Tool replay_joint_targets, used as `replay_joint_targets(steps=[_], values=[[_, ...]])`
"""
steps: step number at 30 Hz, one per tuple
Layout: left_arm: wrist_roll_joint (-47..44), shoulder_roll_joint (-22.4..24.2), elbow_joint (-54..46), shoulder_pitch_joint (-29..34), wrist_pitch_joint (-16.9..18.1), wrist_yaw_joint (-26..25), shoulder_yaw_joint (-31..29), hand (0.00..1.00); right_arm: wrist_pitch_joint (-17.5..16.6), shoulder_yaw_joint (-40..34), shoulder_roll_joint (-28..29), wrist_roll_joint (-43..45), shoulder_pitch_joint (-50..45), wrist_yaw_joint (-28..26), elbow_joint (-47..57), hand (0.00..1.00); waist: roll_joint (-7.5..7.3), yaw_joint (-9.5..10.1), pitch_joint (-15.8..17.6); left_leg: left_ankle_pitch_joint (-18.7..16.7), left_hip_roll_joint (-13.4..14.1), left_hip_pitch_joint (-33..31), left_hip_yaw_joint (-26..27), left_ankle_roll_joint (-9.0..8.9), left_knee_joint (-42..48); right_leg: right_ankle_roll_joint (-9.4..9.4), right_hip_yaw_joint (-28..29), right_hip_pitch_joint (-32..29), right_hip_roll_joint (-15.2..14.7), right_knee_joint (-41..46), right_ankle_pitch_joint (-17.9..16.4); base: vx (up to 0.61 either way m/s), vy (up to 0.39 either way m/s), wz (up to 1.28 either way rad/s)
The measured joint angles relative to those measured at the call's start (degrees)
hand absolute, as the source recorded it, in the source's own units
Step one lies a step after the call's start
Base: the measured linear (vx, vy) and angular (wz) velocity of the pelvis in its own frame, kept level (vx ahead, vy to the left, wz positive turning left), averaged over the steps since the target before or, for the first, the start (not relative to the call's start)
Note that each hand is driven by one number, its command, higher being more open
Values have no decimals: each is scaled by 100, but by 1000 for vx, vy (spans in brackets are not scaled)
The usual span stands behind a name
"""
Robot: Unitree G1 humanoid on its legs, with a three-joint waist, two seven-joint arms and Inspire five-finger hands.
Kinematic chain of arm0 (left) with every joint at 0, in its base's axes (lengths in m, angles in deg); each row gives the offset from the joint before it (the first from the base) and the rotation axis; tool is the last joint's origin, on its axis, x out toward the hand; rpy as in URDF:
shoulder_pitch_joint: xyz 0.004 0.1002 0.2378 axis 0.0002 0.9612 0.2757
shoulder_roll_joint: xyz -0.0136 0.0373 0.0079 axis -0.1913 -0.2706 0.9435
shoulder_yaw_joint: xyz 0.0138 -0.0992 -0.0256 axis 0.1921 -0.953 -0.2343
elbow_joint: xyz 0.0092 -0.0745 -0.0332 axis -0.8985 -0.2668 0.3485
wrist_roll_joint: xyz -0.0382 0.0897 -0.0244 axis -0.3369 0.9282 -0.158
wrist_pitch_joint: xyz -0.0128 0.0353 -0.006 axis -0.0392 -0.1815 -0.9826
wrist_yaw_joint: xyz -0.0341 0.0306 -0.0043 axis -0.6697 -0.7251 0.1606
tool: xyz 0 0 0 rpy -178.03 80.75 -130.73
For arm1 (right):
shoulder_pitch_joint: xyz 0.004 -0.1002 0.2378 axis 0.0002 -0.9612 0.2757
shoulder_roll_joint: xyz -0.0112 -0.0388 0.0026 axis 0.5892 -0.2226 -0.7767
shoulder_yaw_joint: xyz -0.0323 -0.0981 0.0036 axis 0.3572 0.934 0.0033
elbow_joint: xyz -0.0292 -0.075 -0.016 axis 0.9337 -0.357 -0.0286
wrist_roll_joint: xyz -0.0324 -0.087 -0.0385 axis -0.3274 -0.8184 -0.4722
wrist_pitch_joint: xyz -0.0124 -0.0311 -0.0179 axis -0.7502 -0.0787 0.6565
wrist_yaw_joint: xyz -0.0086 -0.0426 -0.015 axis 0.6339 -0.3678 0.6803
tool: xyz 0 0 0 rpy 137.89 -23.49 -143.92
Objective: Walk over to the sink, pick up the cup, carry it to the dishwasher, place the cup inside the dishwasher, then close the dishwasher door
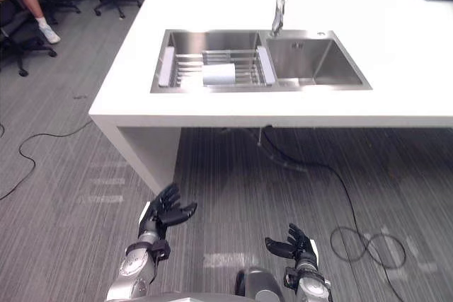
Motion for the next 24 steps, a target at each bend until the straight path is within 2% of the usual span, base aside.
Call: replay_joint_targets(steps=[2,3,5,6,7,8,9,10,13,16,17,18,19,20,21,23,24], values=[[0,16,-661,23,75,4,126,90,-8,4,4,1,-52,37,180,90,-1,88,1,-235,182,-508,76,63,554,-4,31,298,11,-245,-6,211,44,-12],[0,43,-1133,25,150,3,161,90,-30,17,15,1,-48,65,285,90,14,177,0,-433,298,-843,166,95,554,12,105,452,-6,-401,-29,214,117,-33],[0,118,-1658,20,304,-2,155,90,-50,17,7,0,1,67,326,90,34,266,2,-664,320,-1194,272,130,55,157,196,566,-126,-440,-179,211,184,-30],[0,162,-1845,24,345,-2,155,90,-50,16,-11,0,5,68,325,90,81,269,6,-673,295,-1250,325,137,-559,275,212,603,-196,-373,-268,209,290,-3],[7,300,-2106,26,404,-1,172,90,-50,6,-96,1,-30,72,337,90,357,251,-101,-354,247,-1159,271,151,-2182,540,291,540,-163,-66,-590,263,377,3],[24,259,-2112,-32,446,2,155,90,-21,15,-36,1,49,78,190,90,200,257,-66,-394,100,-1130,376,190,-2129,588,487,510,-284,55,-736,278,319,28],[108,177,-2146,-53,451,-52,142,90,13,41,-5,2,31,48,130,90,71,243,-109,-338,-184,-1068,382,265,-2360,667,735,515,-416,-62,-738,278,243,37],[176,158,-2180,-40,451,-104,123,90,2,80,-21,1,62,34,44,90,9,252,-129,-318,-361,-1056,377,316,-2464,748,909,603,-504,-306,-718,180,114,40],[229,90,-2308,9,450,-266,104,90,2,181,-15,0,341,2,-415,90,2,296,-120,-409,-503,-946,412,434,-2504,882,1163,832,-573,-648,-539,195,95,9],[370,-34,-2704,139,450,-287,227,90,-33,202,2,-19,365,-55,-440,90,-56,368,-113,-628,-556,-641,662,426,-2673,1077,1415,696,-641,-92,-608,145,64,-42],[456,-111,-2942,165,458,-287,364,90,-53,197,5,-50,370,-57,-419,90,-84,361,-91,-723,-556,-451,809,396,-2723,1414,1501,224,-691,1009,-671,122,18,-56],[563,-215,-3160,169,461,-279,517,90,-42,195,21,-109,314,-66,-419,90,-169,336,-43,-803,-628,-223,898,483,-2759,1955,1506,-318,-804,2228,-482,136,8,-40],[614,-280,-3240,165,469,-262,594,90,-35,194,44,-119,271,-67,-421,90,-220,291,-22,-868,-659,-100,904,515,-2764,2087,1481,-522,-876,2744,-270,183,-3,-9],[713,-359,-3338,163,478,-225,725,90,-30,188,103,-169,153,-68,-419,90,-257,182,-26,-976,-656,94,881,542,-2765,2000,1406,-736,-947,3417,8,237,-36,6],[813,-332,-3377,160,499,-214,786,90,-19,194,137,-233,74,-80,-416,90,-271,104,-66,-1071,-605,222,867,495,-2767,1600,1255,-931,-966,3702,-238,257,-59,4],[882,-267,-3376,108,510,-222,787,90,-11,199,187,-253,73,-135,-367,90,-270,46,-70,-1169,-440,348,865,381,-2777,1294,949,-1291,-948,3653,-588,270,-137,-5],[882,-263,-3373,97,510,-226,733,90,-12,199,222,-253,75,-168,-311,90,-262,9,-72,-1200,-293,425,862,226,-2798,1122,765,-1525,-897,3360,-748,343,-250,-3]])
